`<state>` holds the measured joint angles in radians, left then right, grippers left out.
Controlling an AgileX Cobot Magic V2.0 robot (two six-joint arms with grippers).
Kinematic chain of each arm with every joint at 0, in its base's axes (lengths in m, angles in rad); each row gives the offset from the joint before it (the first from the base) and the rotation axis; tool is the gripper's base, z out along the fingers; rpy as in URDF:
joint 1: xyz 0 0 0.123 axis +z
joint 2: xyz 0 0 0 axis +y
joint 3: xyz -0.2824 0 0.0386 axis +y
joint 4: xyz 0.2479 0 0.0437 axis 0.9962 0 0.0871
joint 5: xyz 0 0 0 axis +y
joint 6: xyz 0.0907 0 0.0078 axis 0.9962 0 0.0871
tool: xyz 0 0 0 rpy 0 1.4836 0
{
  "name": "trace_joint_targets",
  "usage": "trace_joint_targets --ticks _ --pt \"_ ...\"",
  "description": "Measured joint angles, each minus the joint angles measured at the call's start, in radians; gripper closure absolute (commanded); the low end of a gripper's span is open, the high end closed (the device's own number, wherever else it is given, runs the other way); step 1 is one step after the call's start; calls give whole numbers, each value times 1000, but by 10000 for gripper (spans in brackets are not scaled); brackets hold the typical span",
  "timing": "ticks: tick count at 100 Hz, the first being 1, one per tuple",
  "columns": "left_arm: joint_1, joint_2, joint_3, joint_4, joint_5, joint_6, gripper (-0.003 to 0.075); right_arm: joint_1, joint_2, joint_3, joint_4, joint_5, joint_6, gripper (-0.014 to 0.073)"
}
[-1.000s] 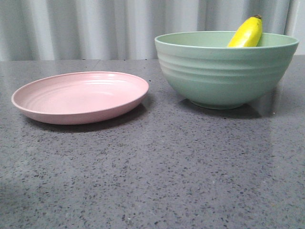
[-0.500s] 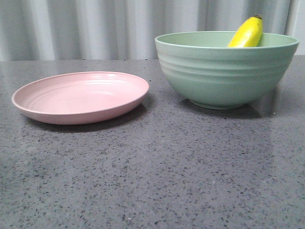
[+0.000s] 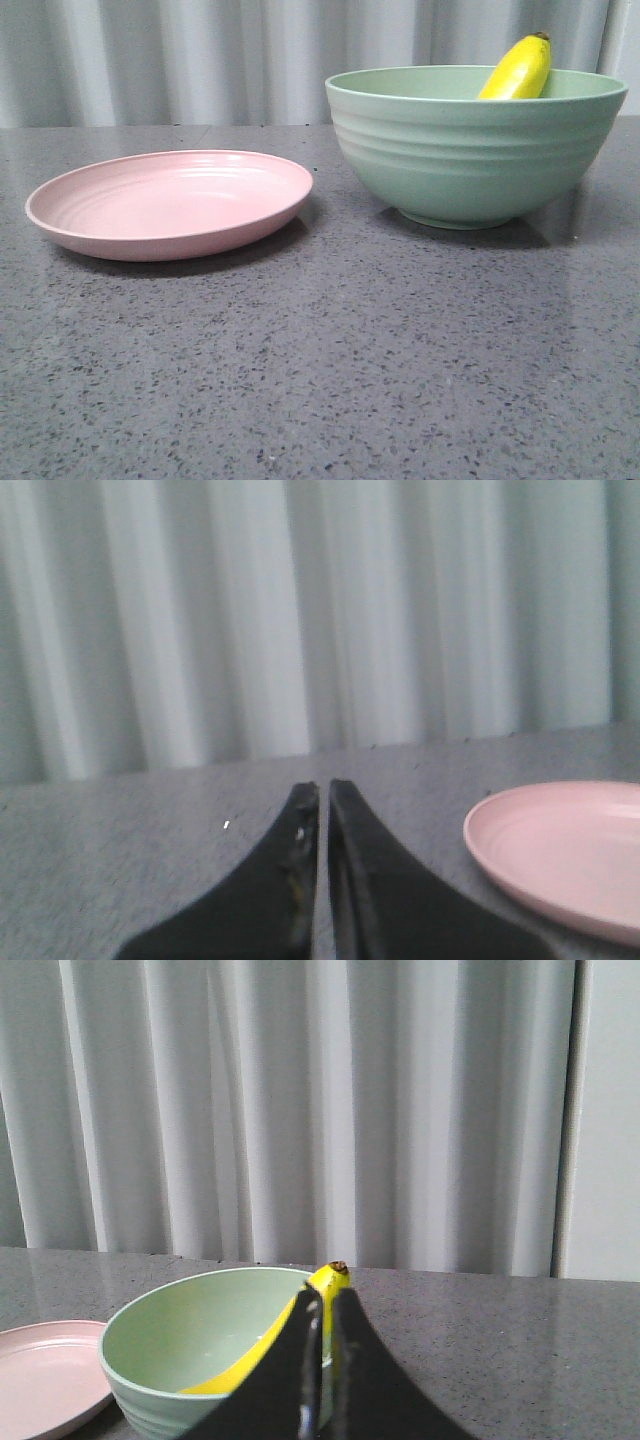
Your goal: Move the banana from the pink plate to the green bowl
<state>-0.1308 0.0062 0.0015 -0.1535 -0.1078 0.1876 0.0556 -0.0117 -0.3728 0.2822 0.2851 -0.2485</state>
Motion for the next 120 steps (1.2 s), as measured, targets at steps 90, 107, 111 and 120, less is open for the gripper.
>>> trace_joint_targets --ticks 90,107,111,120 --pt "81 -10 0 0 431 -77 739 0 0 0 -2 -2 0 669" --pt "81 -10 0 0 431 -77 739 0 0 0 -2 -2 0 670" --pt "81 -10 0 0 431 -77 739 0 0 0 -2 -2 0 670" --pt "81 -10 0 0 431 -77 739 0 0 0 -2 -2 0 670"
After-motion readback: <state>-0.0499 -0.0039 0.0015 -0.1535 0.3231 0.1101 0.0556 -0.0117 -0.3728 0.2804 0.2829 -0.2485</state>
